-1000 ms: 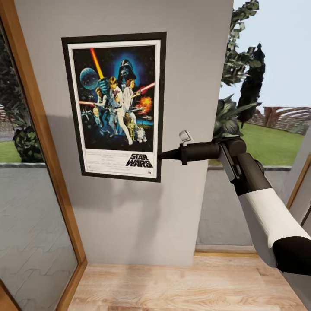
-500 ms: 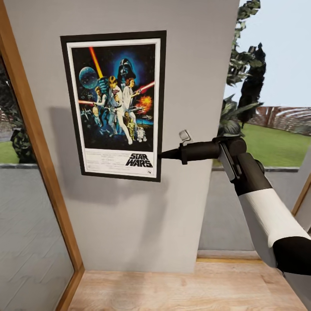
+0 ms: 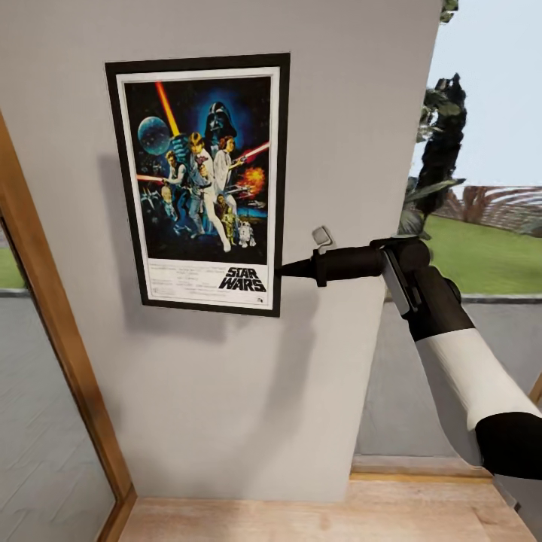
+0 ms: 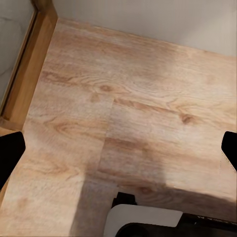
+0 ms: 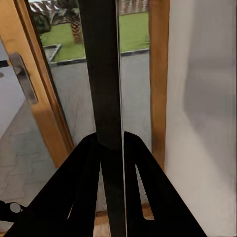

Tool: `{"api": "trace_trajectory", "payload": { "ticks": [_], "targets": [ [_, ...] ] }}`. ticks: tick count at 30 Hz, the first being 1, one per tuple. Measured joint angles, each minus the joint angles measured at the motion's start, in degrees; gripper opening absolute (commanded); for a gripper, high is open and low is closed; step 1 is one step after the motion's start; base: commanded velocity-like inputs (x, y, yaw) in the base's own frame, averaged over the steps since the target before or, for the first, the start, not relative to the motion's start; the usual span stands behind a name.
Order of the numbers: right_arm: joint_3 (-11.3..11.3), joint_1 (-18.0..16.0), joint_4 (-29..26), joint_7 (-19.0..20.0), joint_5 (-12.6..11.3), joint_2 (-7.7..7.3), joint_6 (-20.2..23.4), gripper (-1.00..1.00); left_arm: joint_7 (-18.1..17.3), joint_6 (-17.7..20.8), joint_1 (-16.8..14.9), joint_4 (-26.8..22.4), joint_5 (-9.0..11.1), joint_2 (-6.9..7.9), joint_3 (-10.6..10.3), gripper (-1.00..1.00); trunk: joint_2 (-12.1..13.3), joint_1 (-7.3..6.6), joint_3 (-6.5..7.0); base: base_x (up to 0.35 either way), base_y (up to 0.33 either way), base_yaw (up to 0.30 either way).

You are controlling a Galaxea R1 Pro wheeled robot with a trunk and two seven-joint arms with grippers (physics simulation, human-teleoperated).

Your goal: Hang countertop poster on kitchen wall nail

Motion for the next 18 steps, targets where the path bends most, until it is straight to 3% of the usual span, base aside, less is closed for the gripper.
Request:
{"api": "trace_trajectory", "payload": {
  "ticks": [6,18],
  "targets": [
    [0.0,0.0,-0.06,0.0,0.01,0.0,0.0,-1.0,-0.02,0.0,0.01,0.0,0.0,0.0,0.0,1.0,0.01,0.01,0.0,0.251,0.0,0.0],
    [-0.05,0.0,-0.43,0.0,-0.01,-0.08,0.0,-1.0,-0.03,0.0,0.0,0.0,0.0,0.0,0.0,1.0,0.0,0.02,0.0,0.039,0.0,0.0]
  ]
}}
